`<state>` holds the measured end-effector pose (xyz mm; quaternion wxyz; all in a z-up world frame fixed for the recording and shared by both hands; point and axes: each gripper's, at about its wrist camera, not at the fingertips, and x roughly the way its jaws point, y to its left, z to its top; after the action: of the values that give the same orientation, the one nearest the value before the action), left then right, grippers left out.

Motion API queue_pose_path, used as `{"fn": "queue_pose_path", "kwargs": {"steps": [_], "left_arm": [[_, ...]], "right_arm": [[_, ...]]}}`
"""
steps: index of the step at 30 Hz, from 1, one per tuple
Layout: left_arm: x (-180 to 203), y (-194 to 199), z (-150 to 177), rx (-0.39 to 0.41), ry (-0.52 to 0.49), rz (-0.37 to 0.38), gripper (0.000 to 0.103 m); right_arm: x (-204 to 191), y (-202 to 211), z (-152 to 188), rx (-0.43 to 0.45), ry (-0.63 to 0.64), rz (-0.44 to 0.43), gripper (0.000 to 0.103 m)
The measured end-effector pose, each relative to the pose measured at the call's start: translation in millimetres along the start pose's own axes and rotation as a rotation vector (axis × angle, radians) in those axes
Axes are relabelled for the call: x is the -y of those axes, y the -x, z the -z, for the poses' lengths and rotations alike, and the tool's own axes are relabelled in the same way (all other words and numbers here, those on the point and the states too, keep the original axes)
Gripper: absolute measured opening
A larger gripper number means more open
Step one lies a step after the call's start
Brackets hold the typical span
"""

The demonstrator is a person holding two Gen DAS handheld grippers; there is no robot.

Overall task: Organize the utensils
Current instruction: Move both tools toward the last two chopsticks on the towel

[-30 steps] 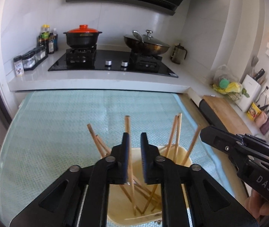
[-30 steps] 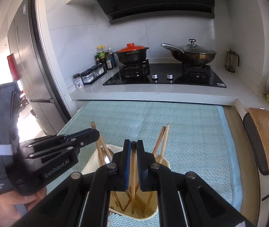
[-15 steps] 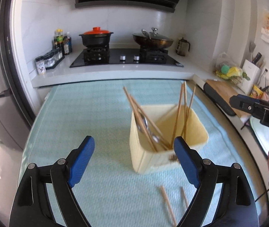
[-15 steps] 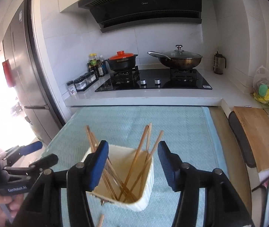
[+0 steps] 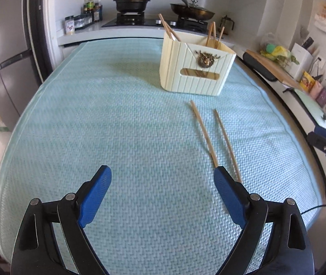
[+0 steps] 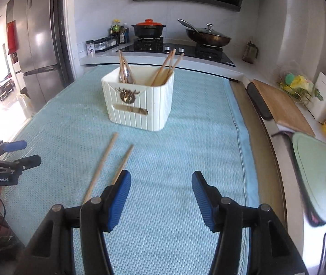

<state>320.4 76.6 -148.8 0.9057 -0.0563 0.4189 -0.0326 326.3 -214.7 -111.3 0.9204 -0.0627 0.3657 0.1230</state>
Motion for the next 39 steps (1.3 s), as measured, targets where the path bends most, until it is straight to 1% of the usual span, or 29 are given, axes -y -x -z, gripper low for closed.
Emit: {"fn": "queue_pose_path", "kwargs": {"steps": [2,4,6,9,11,13,14,15,16,17,18,19,20,23,24,28,29,30,33,36,38,39], "left_arm": [[4.7,-1.4,13.0,-0.003,0.002,-0.025,0.092],[7.5,-3.6,20.6,-0.024,-0.006,-0.015,0.092],[8.5,-1.3,24.4,-0.029,-0.019,-0.016,0.092],[2.4,10.1,25.2,0.002,-0.006,-0.025,0.092],[-4.5,17.9,22.7,0.025,0.02,-0.023,0.092],[-9.5,22.1,18.1,0.046,0.043,-0.022,0.095],[-10.5,21.4,15.6,0.055,0.049,-0.022,0.095],[-11.0,19.8,13.6,0.061,0.053,-0.023,0.095],[-10.9,16.9,12.2,0.06,0.055,-0.028,0.095],[-10.3,13.2,10.6,0.052,0.056,-0.031,0.095],[-9.0,10.3,9.9,0.048,0.058,-0.029,0.095],[-7.8,8.1,9.9,0.048,0.058,-0.026,0.095],[-6.3,5.9,10.2,0.046,0.055,-0.028,0.095],[-2.7,3.0,14.6,0.039,0.034,-0.054,0.095],[-3.0,2.7,16.4,0.038,0.034,-0.065,0.095],[-8.2,2.1,20.5,0.028,0.054,-0.076,0.095],[-9.1,1.6,20.7,0.027,0.057,-0.08,0.095],[-9.3,0.9,20.6,0.025,0.059,-0.084,0.095],[-8.5,-1.9,20.7,0.02,0.056,-0.09,0.095],[-6.5,-5.1,21.6,0.012,0.049,-0.086,0.095],[-4.6,-7.6,22.4,0.007,0.046,-0.083,0.095],[-3.3,-8.9,22.7,0.004,0.045,-0.081,0.095]], "right_arm": [[-8.3,2.8,25.1,0.011,-0.025,-0.003,0.057],[-15.7,0.4,42.4,-0.009,-0.045,-0.035,0.057],[-22.5,-5.8,52.8,-0.072,-0.055,-0.083,0.057],[-26.6,1.4,63.8,-0.163,-0.059,-0.182,0.057],[-21.7,26.7,66.4,-0.16,-0.094,-0.267,0.057],[-10.7,56.4,58.9,-0.108,-0.141,-0.356,0.057],[-6.9,68.3,54.5,-0.075,-0.147,-0.357,0.057],[-3.6,76.2,48.6,-0.046,-0.137,-0.32,0.057],[-2.6,78.5,43.1,-0.02,-0.108,-0.259,0.057],[-3.7,73.8,39.0,-0.001,-0.07,-0.184,0.057],[-5.2,62.9,36.8,-0.006,-0.043,-0.109,0.057],[-6.5,46.6,35.5,-0.027,-0.036,-0.053,0.057],[-8.3,28.0,35.3,-0.043,-0.043,-0.033,0.057],[-19.8,-24.2,33.3,-0.09,-0.066,-0.09,0.055],[-25.9,-36.7,31.5,-0.089,-0.059,-0.104,0.052],[-46.3,-71.5,12.7,-0.088,-0.061,-0.158,0.047],[-50.5,-78.7,8.2,-0.086,-0.061,-0.167,0.046],[-53.6,-86.3,4.4,-0.085,-0.061,-0.168,0.043],[-62.3,-113.8,-1.6,-0.121,-0.051,-0.169,0.037],[-72.8,-135.1,-1.2,-0.166,-0.017,-0.177,0.037],[-79.5,-141.3,3.1,-0.177,0.016,-0.166,0.025],[-81.4,-141.0,5.7,-0.17,0.031,-0.15,0.015]]}}
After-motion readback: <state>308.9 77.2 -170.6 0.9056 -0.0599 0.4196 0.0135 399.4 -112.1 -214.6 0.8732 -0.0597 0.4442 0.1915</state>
